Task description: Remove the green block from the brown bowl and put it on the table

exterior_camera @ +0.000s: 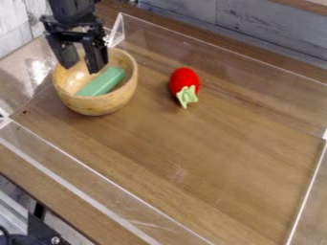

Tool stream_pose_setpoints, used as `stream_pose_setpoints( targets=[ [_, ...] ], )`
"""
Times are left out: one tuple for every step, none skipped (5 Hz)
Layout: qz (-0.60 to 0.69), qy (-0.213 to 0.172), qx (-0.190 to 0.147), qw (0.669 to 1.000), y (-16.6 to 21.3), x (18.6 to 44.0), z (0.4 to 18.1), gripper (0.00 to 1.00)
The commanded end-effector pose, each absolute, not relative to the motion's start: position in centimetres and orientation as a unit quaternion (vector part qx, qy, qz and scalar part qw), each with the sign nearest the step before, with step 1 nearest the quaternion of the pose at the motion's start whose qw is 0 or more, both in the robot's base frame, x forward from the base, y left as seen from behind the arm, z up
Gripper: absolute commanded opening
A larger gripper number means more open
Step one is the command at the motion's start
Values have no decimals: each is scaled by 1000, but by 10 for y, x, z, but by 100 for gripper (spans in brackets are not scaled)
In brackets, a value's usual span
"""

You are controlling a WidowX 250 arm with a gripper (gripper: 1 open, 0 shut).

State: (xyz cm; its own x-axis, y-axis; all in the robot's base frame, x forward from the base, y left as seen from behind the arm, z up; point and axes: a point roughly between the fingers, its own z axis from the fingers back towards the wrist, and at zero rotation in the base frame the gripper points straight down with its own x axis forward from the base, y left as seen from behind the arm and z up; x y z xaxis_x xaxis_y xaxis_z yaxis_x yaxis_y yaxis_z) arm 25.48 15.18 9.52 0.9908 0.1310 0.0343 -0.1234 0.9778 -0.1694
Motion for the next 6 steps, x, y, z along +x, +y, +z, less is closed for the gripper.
stream_pose_setpoints(
  targets=[
    [65,-50,-76,994,165,265,105,100],
    [70,-52,-82,993,171,269,102,100],
    [75,-53,-88,992,177,273,99,100],
    [80,-54,-92,991,181,276,96,100],
    [85,-53,-95,990,186,279,93,100],
    [90,-53,-97,990,189,282,90,100]
  ],
)
